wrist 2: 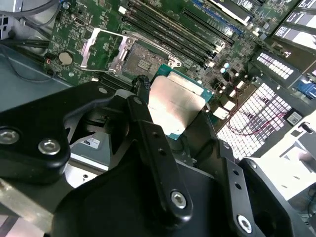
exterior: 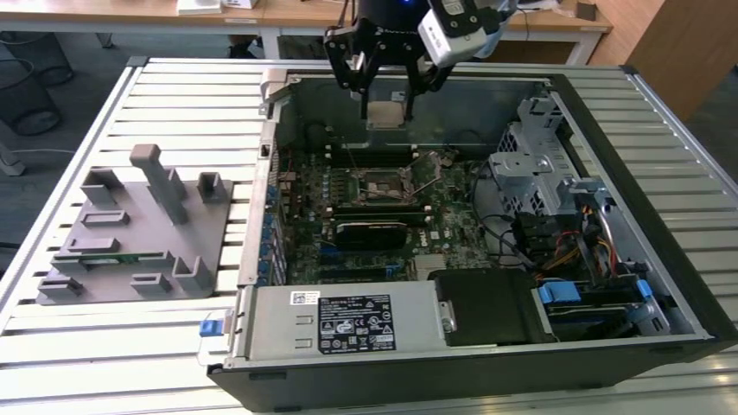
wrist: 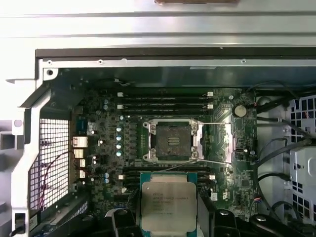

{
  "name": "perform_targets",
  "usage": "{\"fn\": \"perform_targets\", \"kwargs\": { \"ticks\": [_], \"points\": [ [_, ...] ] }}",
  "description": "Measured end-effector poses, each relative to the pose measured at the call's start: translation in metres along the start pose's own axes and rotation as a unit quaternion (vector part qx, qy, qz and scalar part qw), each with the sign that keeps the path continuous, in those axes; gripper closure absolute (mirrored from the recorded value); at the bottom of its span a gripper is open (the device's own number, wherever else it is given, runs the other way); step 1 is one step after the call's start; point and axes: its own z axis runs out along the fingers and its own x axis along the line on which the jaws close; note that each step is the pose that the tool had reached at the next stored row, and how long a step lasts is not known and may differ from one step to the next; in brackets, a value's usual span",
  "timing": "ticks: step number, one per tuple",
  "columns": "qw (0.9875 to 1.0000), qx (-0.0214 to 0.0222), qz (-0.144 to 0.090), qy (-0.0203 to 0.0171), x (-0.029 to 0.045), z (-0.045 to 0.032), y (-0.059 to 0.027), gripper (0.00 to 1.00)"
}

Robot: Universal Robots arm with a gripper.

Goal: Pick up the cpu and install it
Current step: 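Place the cpu into insertion slot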

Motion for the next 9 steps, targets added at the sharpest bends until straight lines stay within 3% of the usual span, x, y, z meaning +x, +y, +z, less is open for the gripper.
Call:
{"fn": "perform_targets", "kwargs": {
  "ticks": [5,9],
  "points": [
    [0.9995,0.0004,0.031,-0.0014,0.0000,0.0007,0.0001,0.46],
    [0.9979,0.0000,0.064,-0.0029,0.0000,0.0016,0.0001,0.46]
  ]
}}
